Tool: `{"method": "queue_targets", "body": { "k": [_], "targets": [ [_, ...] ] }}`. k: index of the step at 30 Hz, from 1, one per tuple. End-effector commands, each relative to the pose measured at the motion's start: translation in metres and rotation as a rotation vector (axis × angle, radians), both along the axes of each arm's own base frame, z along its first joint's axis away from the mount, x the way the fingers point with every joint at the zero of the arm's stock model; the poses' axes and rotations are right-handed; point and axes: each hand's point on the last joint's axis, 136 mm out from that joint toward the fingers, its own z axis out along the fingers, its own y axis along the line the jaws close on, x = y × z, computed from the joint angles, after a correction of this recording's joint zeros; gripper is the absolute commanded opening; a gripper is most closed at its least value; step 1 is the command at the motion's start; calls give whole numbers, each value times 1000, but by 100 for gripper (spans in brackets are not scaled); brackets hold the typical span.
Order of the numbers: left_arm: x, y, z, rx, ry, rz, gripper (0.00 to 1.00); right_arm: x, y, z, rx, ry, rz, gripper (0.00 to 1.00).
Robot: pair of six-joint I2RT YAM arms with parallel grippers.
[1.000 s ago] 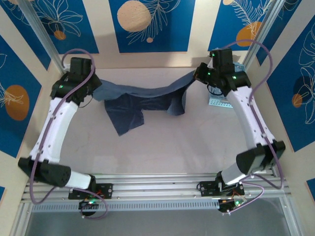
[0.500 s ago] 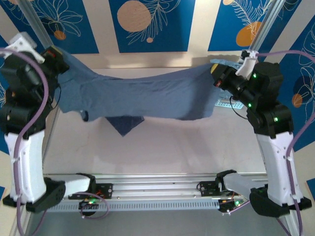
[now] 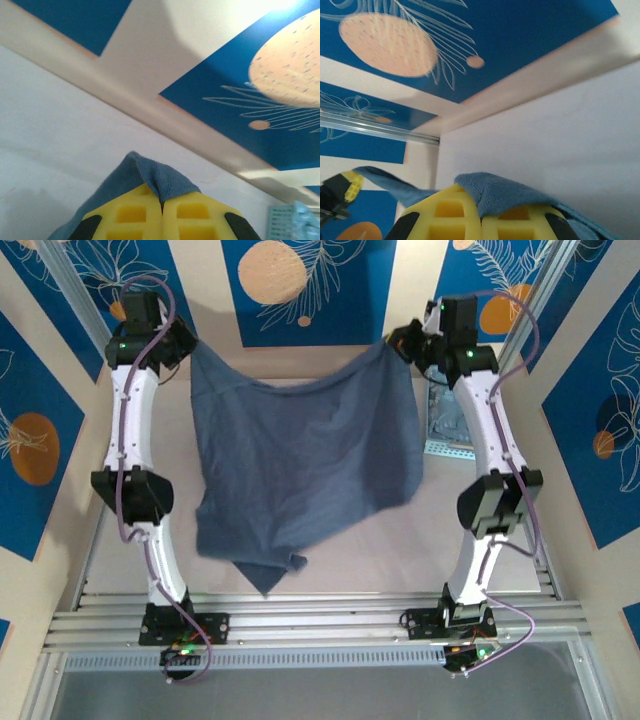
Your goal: Fold and stack the t-shirts
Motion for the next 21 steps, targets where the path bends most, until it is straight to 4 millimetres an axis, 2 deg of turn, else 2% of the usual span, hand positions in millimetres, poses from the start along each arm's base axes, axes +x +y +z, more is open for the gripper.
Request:
{"method": "queue_targets", "body": {
  "k": [1, 3, 4, 7, 9, 11, 13, 15, 17, 18, 21],
  "targets": [
    [-40, -1, 139, -77, -353, -97, 0, -21, -1, 105, 60, -241, 57, 0],
    [-66, 10, 186, -64, -478, -72, 0, -23, -13, 133, 77, -309, 32, 0],
    [-84, 13, 213, -49, -553, -63, 0, -27, -20, 148, 92, -344, 17, 0],
    [-141, 12, 276, -23, -721, -51, 0, -38, -40, 177, 122, -410, -25, 0],
    [-174, 10, 293, -8, -753, -44, 0, -46, -47, 183, 137, -411, -31, 0],
    [-200, 8, 294, 11, -739, -34, 0, -52, -49, 178, 137, -383, -25, 0],
    [-216, 5, 275, 16, -674, -34, 0, -57, -47, 160, 105, -329, -19, 0],
    [-223, 2, 237, 6, -570, -43, 0, -59, -45, 128, 73, -245, -27, 0],
    [-228, -3, 180, -35, -425, -48, 0, -61, -41, 86, 67, -156, -25, 0],
    [-232, -7, 144, -71, -339, -52, 0, -63, -38, 66, 60, -120, -25, 0],
    [-257, -21, 35, -143, -92, -57, 0, -78, -23, -23, 36, 57, 6, 0]
  ]
}}
